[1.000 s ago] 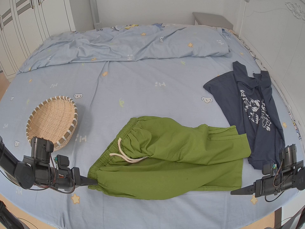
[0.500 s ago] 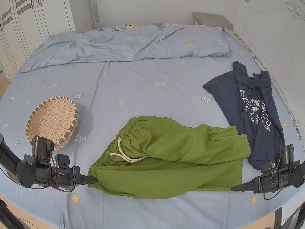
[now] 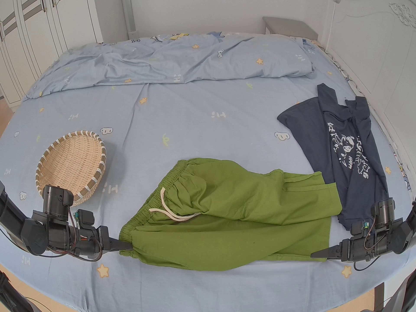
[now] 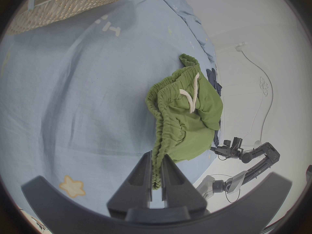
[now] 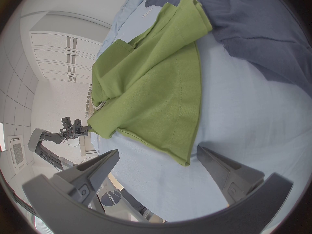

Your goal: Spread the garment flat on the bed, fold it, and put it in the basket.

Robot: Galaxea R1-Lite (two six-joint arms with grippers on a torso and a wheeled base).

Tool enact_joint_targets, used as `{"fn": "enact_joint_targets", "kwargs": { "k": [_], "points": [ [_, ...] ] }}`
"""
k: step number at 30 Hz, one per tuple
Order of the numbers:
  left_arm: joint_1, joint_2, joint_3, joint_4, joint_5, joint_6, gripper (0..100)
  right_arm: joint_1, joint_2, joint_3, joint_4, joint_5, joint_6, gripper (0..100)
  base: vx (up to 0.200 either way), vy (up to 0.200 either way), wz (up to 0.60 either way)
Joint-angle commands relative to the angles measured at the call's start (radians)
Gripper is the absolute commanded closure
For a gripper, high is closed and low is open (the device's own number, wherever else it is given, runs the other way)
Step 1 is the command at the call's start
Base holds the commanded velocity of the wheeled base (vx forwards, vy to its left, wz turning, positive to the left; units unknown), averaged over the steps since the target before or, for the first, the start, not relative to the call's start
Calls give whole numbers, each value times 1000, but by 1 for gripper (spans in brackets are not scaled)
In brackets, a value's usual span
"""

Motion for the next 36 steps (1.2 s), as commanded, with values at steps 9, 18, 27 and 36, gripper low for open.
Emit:
{"fn": "enact_joint_targets", "kwargs": {
  "k": [9,18,27,36],
  "points": [
    [-1,-6,0,-1,0,0,100,1,25,-25,-4,47,13,0,0,0,0],
    [1,-8,0,-1,0,0,100,-13,42,-34,-2,52,13,0,0,0,0],
    [2,-8,0,-1,1,1,100,-27,48,-37,-4,52,13,100,0,0,0],
    [70,-5,8,-16,0,1,100,-27,10,-23,10,50,15,100,0,0,0]
  ]
}}
